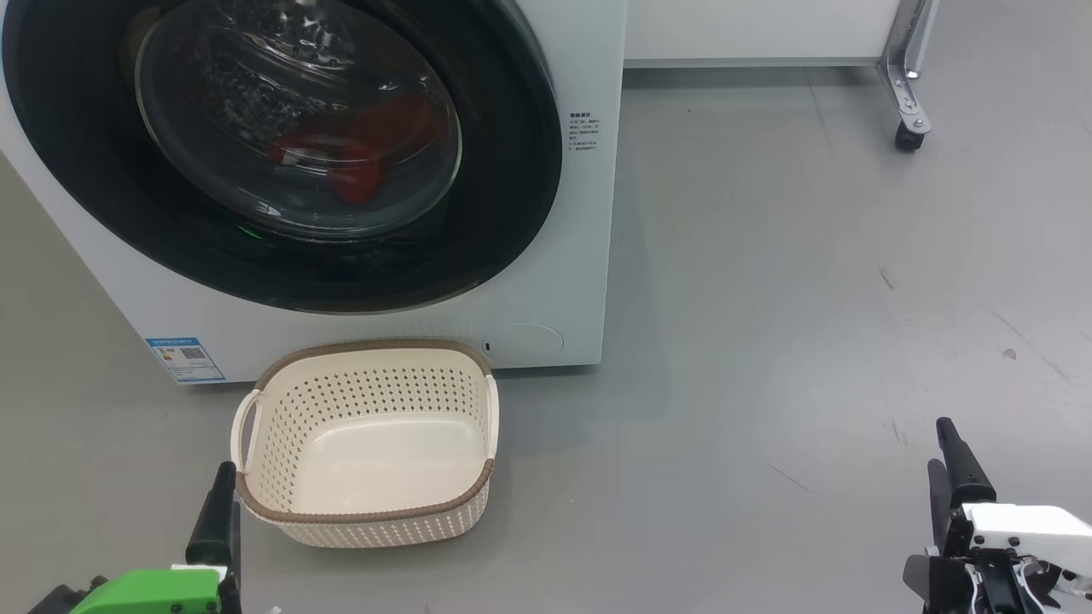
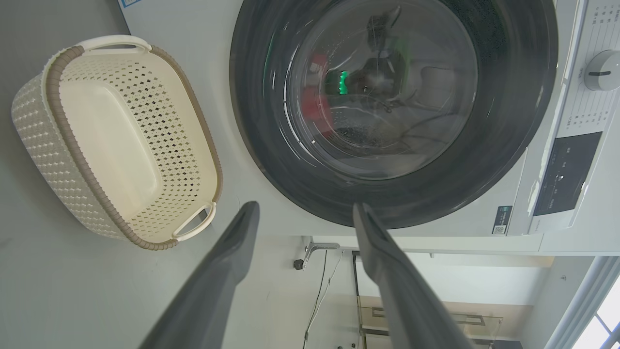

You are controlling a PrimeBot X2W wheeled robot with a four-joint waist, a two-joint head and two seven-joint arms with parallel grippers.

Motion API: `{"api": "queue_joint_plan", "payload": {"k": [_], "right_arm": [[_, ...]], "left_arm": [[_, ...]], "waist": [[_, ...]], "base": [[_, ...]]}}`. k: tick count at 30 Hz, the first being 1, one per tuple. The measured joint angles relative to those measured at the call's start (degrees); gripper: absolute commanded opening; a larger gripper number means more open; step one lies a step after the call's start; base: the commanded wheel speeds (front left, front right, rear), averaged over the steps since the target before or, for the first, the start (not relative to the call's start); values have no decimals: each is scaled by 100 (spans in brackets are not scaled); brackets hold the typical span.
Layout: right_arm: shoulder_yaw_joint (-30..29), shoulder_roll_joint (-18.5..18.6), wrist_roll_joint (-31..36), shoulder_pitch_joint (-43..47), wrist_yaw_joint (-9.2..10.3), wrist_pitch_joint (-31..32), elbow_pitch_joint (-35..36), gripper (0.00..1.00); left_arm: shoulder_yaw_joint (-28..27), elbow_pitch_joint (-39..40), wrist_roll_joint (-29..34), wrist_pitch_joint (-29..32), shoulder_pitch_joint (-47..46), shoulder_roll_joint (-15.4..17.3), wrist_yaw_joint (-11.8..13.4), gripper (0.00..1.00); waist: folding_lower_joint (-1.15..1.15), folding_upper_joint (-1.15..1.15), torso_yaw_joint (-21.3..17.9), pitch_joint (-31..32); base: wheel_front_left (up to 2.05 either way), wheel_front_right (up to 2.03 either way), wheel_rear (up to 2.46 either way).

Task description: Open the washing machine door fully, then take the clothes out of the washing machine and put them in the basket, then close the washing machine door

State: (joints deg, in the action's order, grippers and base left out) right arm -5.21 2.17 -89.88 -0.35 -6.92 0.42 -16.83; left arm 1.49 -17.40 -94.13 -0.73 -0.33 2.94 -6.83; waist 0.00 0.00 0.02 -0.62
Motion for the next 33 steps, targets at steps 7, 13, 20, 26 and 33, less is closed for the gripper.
{"api": "queue_joint_plan", "payload": {"k": [7,13,20,26,33], "right_arm": [[-27,0,246,-8,0,-137,133,100],[-43,0,515,-38,-1,-236,289,100],[-44,-1,870,-103,-1,-379,524,100],[-37,-2,1195,-158,-1,-485,760,100],[-26,-1,1516,-210,-1,-590,998,100]], "left_arm": [[-53,116,60,-136,-26,-3,0,100],[-116,190,277,-223,-95,-7,0,100],[-164,355,392,-346,-165,-12,-1,100],[-175,548,693,-448,-268,-18,-2,100],[-170,706,1016,-547,-293,-23,-2,100]], "waist": [[0,0,4,-9],[0,0,7,-12],[0,0,15,-18],[0,0,24,-26],[0,0,31,-32]], "base": [[0,0,0],[0,0,0],[0,0,0],[0,0,0],[0,0,0]]}}
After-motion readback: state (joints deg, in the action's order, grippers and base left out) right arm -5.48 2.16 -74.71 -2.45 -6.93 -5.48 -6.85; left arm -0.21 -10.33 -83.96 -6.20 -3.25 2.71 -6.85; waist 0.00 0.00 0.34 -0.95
